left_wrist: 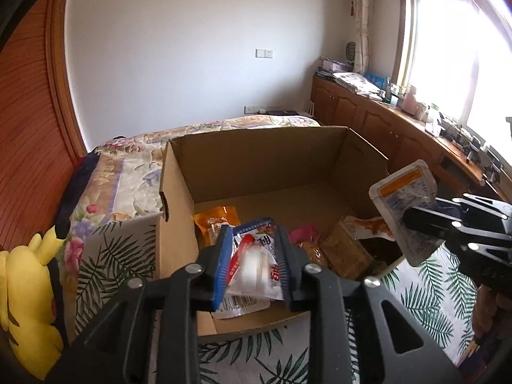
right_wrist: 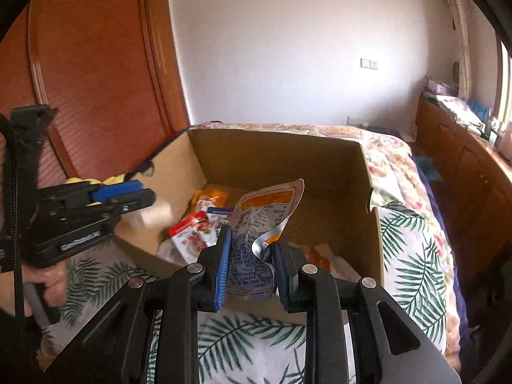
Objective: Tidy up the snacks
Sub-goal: 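Carry the pouch and the bar with both tools over the cardboard box, then open both tools to drop the snacks into the box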
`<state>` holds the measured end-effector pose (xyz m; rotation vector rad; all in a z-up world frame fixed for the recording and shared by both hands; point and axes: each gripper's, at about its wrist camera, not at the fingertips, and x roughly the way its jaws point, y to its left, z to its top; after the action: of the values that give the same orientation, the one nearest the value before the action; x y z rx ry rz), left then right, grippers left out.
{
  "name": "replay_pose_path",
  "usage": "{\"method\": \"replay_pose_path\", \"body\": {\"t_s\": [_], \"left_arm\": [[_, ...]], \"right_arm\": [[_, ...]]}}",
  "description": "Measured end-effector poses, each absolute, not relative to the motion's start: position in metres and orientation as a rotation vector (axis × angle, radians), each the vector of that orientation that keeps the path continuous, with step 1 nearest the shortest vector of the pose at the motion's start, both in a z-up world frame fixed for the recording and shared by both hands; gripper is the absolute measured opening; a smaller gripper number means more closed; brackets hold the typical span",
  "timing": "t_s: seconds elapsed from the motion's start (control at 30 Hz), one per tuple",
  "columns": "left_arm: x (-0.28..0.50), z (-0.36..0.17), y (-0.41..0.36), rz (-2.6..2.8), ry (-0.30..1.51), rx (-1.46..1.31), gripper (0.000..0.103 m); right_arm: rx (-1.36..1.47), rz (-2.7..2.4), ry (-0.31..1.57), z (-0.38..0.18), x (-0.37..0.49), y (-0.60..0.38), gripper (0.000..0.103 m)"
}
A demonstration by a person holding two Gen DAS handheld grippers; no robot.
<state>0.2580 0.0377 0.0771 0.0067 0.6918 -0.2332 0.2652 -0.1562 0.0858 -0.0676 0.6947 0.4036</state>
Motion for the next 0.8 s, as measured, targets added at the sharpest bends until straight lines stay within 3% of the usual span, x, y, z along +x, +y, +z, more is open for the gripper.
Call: {"method": "replay_pose_path", "body": {"t_s": [0.2,0.27,0.37,0.8], "left_arm": [[0.253,0.077,0.043,-0.228,0.68,0.003,0.04],[0.25,0.077,0.045,-0.224,0.675,0.007,0.043],[0.245,0.079,0.045,-0.241,0.661,0.018,0.044],[0.2,0.095,0.034,-0.241,0.59,0.114,0.045]], "right_arm": [[-0.081,0.357,0.7,0.078,0.277,-0.154,0.024],[-0.093,0.335,0.699,0.075,0.279,-0.154,0.029],[-0.108,0.326,0.685,0.073,0.277,-0.155,0.037],[-0.067,0.408,0.596,0.092,0.221,-0.168,0.039]]}}
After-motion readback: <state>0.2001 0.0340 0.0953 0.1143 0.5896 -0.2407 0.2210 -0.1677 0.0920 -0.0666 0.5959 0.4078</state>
